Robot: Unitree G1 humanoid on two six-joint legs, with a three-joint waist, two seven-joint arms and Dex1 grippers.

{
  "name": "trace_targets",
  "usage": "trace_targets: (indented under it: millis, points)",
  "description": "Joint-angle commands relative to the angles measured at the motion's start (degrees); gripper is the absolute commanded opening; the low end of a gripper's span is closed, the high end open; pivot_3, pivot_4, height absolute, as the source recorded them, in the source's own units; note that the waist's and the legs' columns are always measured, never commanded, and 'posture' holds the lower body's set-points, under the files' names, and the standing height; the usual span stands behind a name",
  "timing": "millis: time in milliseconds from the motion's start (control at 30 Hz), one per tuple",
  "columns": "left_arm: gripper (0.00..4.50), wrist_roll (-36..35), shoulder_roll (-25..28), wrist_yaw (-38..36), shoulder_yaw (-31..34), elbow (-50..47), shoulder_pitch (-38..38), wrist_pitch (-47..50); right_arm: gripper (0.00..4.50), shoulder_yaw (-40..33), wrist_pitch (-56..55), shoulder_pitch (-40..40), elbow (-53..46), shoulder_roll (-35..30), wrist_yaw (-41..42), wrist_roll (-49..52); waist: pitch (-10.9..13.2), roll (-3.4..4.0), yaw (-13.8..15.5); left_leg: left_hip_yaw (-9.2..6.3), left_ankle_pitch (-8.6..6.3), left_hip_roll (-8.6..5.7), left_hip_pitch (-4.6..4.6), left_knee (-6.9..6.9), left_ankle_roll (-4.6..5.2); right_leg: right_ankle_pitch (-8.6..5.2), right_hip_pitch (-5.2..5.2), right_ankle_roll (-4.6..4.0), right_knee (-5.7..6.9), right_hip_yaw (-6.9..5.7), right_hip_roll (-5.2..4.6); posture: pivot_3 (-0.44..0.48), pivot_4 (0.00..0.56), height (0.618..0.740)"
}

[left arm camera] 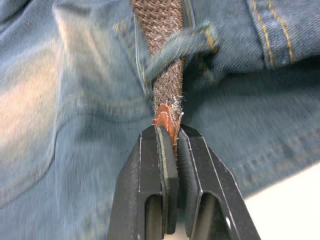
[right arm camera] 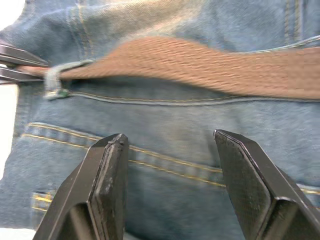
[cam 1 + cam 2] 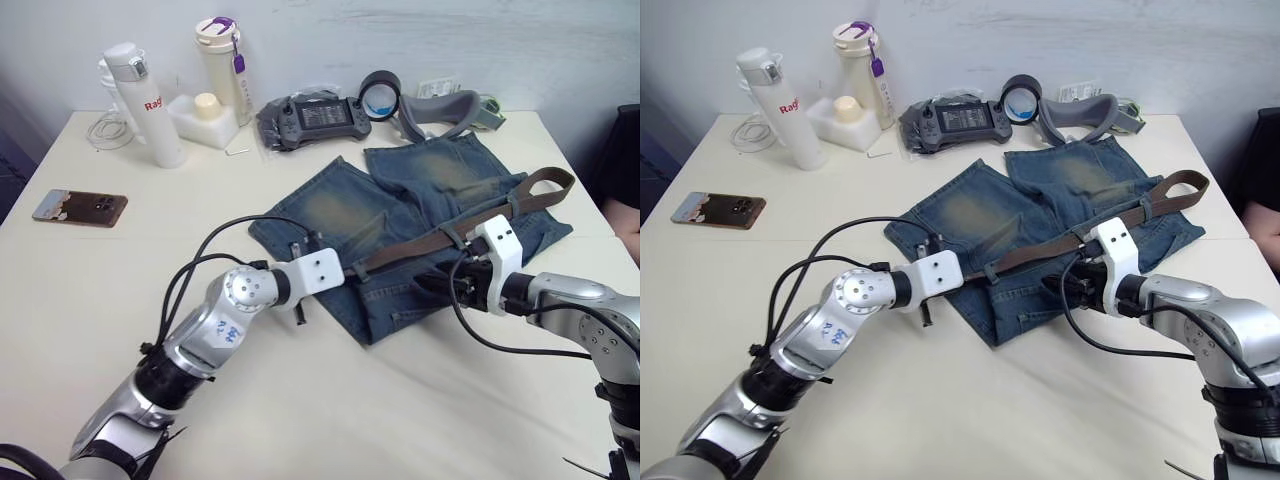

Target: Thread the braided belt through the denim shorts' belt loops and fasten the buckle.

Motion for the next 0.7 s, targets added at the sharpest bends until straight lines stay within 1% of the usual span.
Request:
trace_targets:
  millis: [33, 67, 100, 167, 233, 267, 333, 433, 500, 533, 567, 633, 700]
  points:
    - [0.0, -0.13, 4.34, -0.52, 6.92, -3.82, 4.67, 0.09, 0.2, 0.79, 1.07, -0.44, 2.12, 0.35, 1.48, -1.94, 0.0, 0.0, -0.14, 0.01, 0.0, 0.0, 0.0, -0.01, -0.01, 0.0, 0.0, 0.0, 0.01, 0.0, 0.0, 0.0, 0.15, 0.74]
    - [0.0, -0.33, 5.86, -0.71, 8.58, -3.61, 6.85, -0.38, 0.09, 1.5, 1.0, -0.68, 2.7, 0.43, 1.85, -2.65, 0.0, 0.0, -0.2, 0.01, 0.01, 0.02, 0.01, -0.01, -0.01, 0.0, -0.01, 0.0, 0.01, 0.01, 0.01, 0.0, 0.15, 0.74]
    - [0.0, -0.55, 7.91, -1.24, 10.8, -3.32, 9.58, -1.21, 0.09, 2.35, 0.83, -1.01, 3.43, 0.56, 2.21, -3.5, 0.0, 0.0, -0.21, 0.01, 0.01, 0.03, 0.03, -0.01, -0.02, 0.0, -0.01, 0.0, 0.01, 0.01, 0.01, 0.0, 0.15, 0.74]
    - [0.0, -1.83, 10.53, -1.92, 16.91, -3.06, 14.87, -1.94, 0.09, 3.73, 0.38, -1.62, 4.57, 0.87, 3.07, -4.99, -0.04, -0.05, -0.46, 0.02, 0.02, 0.06, 0.07, -0.02, -0.04, 0.0, 0.01, -0.01, 0.02, 0.02, 0.01, 0.0, 0.15, 0.74]
    - [0.0, -2.64, 13.18, -2.9, 21.49, -2.51, 19.31, -3.17, 0.09, 4.38, 0.06, -2.28, 5.47, 1.45, 3.77, -5.94, -0.11, -0.17, -0.45, 0.0, 0.02, 0.06, 0.09, -0.03, -0.04, 0.0, 0.03, -0.02, 0.01, 0.01, 0.0, 0.0, 0.15, 0.74]
    - [0.0, -2.85, 14.62, -3.4, 24.58, -1.58, 22.04, -4.04, 0.09, 4.97, -0.06, -2.87, 6.09, 1.72, 4.33, -6.45, -0.13, -0.2, -0.54, 0.0, 0.01, 0.07, 0.11, -0.03, -0.06, 0.0, 0.04, -0.04, 0.0, 0.02, -0.01, 0.0, 0.15, 0.74]
    - [0.0, -1.99, 19.62, -5.69, 30.18, 0.95, 28.16, -5.39, 0.09, 6.46, -0.7, -4.23, 7.58, 2.22, 5.68, -7.76, -0.2, -0.31, -1.07, 0.02, -0.04, 0.07, 0.22, -0.1, -0.13, -0.01, 0.06, -0.07, -0.03, 0.06, -0.05, 0.0, 0.15, 0.74]
    - [0.0, -1.54, 24.32, -7.77, 39.01, 4.76, 34.47, -6.06, 0.09, 8.55, -1.56, -6.62, 9.72, 3.36, 7.68, -9.24, -0.23, -0.37, -1.88, 0.08, -0.14, 0.09, 0.52, -0.33, -0.29, -0.07, 0.15, -0.2, -0.12, 0.06, -0.1, 0.0, 0.15, 0.74]
    - [0.0, -1.29, 25.6, -8.41, 43.79, 6.64, 38.23, -6.86, 0.09, 9.8, -1.96, -8.18, 10.92, 4.21, 9.01, -10.06, -0.23, -0.37, -2.14, 0.17, -0.27, 0.17, 0.76, -0.41, -0.44, -0.17, 0.23, -0.38, -0.08, 0.05, -0.1, 0.0, 0.15, 0.74]
    - [0.0, -0.95, 25.38, -8.09, 46.03, 7.61, 40.07, -7.56, 0.09, 10.38, -2.22, -8.88, 11.47, 4.65, 9.59, -10.51, -0.23, -0.37, -2.29, 0.18, -0.31, 0.21, 0.81, -0.43, -0.5, -0.21, 0.23, -0.45, -0.05, 0.04, -0.1, 0.0, 0.15, 0.74]
    - [0.0, -0.85, 24.36, -7.93, 49.24, 9.38, 42.74, -7.39, 0.09, 11.04, -2.49, -9.99, 12.35, 5.31, 10.29, -11.06, -0.24, -0.38, -2.61, 0.21, -0.38, 0.29, 0.82, -0.43, -0.6, -0.25, 0.2, -0.52, -0.02, 0.01, -0.09, 0.0, 0.15, 0.74]
    - [0.0, -0.4, 23.34, -8.1, 53.29, 11.65, 47.16, -7.95, 0.09, 11.76, -2.83, -11.45, 13.67, 6.14, 11.3, -11.94, -0.25, -0.39, -3.03, 0.3, -0.47, 0.37, 0.84, -0.43, -0.72, -0.29, 0.13, -0.61, 0.03, -0.05, -0.07, 0.0, 0.15, 0.74]
    - [0.0, -0.64, 22.18, -8.16, 57.0, 12.47, 49.7, -8.35, 0.09, 12.36, -3.28, -12.61, 14.91, 6.58, 12.29, -12.86, -0.26, -0.42, -3.61, 0.43, -0.52, 0.47, 0.88, -0.42, -0.74, -0.38, 0.04, -0.76, 0.24, -0.17, -0.06, 0.0, 0.15, 0.74]
